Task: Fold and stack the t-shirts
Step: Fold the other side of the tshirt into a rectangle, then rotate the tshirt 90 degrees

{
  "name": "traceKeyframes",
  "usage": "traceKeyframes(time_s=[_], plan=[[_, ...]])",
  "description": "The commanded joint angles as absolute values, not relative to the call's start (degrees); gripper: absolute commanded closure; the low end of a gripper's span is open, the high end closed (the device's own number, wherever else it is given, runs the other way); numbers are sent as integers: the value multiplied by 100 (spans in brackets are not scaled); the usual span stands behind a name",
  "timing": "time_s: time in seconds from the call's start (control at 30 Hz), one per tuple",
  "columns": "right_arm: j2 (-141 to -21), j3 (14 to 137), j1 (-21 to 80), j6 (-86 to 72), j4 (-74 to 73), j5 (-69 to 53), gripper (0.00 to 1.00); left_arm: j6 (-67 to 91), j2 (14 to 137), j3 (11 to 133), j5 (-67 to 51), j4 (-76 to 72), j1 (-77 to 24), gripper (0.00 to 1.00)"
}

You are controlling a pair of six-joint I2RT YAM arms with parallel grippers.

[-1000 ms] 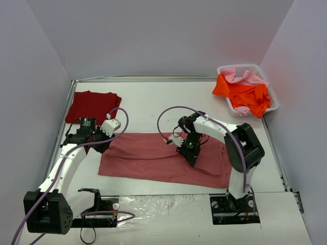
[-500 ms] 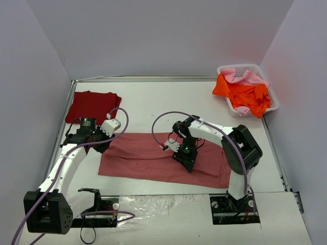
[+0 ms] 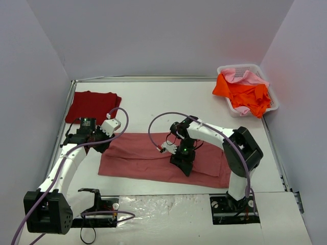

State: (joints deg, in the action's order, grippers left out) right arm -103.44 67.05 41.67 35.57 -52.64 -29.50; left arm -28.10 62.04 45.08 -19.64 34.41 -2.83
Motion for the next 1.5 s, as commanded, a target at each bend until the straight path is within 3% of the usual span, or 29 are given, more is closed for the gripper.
traceKeyframes(time_s=[0.0,0.27,0.43,0.53,0.73,0.77,0.9,1.47], plan=[[-9923,7118,4201,3867,-5958,-3322,45,-2874,6187,4509,-1960,3410,-246,74],[-9545,7795,3938,4280,-6592,-3516,40,-2865,6223,4517,-1934,3410,-246,74],[-9668,7787,3543,4237,-6399,-3078,42,-2865,6240,4509,-1942,3401,-255,74],[-9896,7682,3174,4201,-6197,-2953,50,-2874,6240,4518,-1951,3410,-246,74],[-9914,7437,2567,4113,-5836,-2796,77,-2892,6223,4553,-2056,3454,-246,74],[-9897,7383,2488,4113,-5810,-2699,86,-2900,6214,4561,-2057,3454,-246,74],[-9818,7050,2049,4131,-5687,-2383,100,-2944,6231,4658,-2118,3428,-237,74],[-10467,6442,853,4395,-5336,-1609,100,-2953,6531,5414,-2250,3612,-237,74]])
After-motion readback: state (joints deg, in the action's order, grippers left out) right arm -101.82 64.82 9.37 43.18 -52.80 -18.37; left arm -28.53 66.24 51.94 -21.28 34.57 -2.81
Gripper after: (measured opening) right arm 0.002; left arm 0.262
